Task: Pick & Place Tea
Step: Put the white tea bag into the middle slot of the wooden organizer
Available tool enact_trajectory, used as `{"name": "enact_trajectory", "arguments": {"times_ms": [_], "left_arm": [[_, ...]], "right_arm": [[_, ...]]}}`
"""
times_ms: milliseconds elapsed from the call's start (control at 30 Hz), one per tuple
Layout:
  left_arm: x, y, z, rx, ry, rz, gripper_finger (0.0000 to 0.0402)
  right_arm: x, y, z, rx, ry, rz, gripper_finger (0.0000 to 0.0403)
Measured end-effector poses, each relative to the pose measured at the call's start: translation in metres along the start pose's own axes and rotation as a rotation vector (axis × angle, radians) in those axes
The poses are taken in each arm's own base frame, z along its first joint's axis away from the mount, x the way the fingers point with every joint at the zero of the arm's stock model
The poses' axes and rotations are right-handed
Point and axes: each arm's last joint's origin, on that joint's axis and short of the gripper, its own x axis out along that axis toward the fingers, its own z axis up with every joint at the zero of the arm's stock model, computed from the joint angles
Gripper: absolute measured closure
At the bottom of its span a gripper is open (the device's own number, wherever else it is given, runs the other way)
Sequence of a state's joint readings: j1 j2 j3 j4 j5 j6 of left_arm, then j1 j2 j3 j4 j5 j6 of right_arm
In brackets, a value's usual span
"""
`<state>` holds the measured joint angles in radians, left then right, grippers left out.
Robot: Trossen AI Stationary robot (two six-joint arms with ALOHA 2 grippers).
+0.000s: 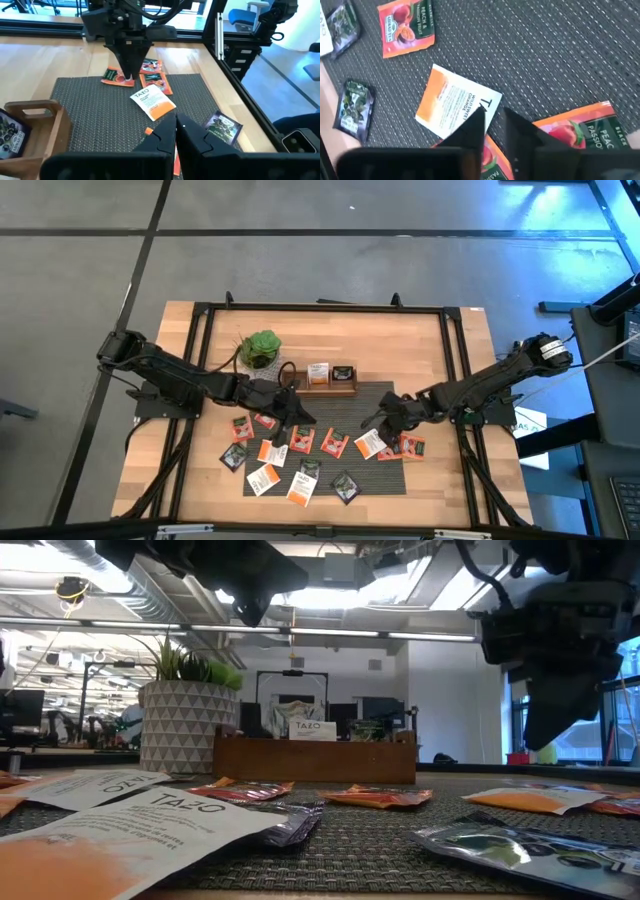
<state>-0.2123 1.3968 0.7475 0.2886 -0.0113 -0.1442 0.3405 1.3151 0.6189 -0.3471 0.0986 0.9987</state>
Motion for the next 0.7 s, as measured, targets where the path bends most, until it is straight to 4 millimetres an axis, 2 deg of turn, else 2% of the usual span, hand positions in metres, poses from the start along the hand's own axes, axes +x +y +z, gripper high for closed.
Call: {"name": "enact_trajectory", "arguments": {"times_ms": [133, 267, 400, 700], "left_arm": [[0.000, 0.000, 0.000, 0.000, 0.000, 0.003, 0.0396], [0.000, -0.001, 0.000, 0.001, 0.000, 0.002, 0.0393], [0.000, -0.001, 0.000, 0.002, 0.001, 0.001, 0.0395], [0.000, -0.001, 0.000, 0.002, 0.001, 0.002, 0.0394]], "right_arm": [[0.000, 0.001, 0.000, 0.011, -0.036, -0.007, 0.0251], [0.001, 0.010, -0.004, 0.005, -0.046, 0.053, 0.0210], [0.009, 0.013, -0.011, 0.025, -0.028, 0.034, 0.0205], [0.033, 0.013, -0.022, 0.039, 0.027, -0.025, 0.0228]]}}
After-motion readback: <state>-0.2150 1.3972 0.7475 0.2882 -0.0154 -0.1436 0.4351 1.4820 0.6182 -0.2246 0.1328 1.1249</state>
